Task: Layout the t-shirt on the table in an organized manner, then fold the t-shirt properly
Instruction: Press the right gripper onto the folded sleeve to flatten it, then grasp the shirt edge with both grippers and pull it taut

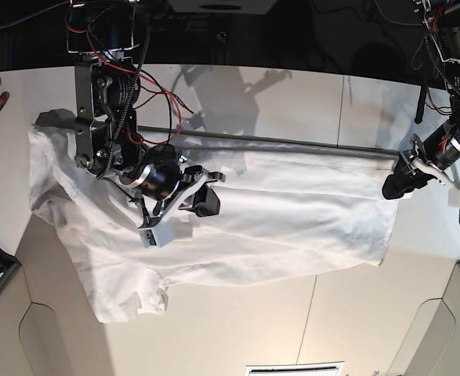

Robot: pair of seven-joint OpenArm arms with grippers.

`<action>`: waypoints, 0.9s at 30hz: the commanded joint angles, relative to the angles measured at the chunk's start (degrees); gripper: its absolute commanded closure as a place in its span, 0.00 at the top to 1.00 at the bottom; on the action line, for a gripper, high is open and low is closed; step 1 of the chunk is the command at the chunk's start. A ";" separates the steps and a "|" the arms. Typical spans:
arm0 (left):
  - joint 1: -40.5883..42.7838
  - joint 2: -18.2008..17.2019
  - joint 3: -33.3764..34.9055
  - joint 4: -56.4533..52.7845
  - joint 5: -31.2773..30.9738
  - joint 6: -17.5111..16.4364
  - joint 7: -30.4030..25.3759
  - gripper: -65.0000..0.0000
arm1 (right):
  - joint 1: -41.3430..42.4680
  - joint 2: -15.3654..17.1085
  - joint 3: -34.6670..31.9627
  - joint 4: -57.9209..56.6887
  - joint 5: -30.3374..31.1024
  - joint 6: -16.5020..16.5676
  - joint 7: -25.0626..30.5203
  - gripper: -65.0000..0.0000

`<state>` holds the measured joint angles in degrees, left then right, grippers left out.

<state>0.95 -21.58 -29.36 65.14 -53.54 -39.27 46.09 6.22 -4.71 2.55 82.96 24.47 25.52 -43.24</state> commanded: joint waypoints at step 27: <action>-0.79 -2.05 12.20 7.28 18.62 -0.73 -7.45 0.00 | -18.29 9.31 15.65 23.06 -6.23 0.42 -0.81 0.00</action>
<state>1.08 -22.63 -16.86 71.66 -33.87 -39.46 39.33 -12.69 4.16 18.04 105.01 17.23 25.71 -45.34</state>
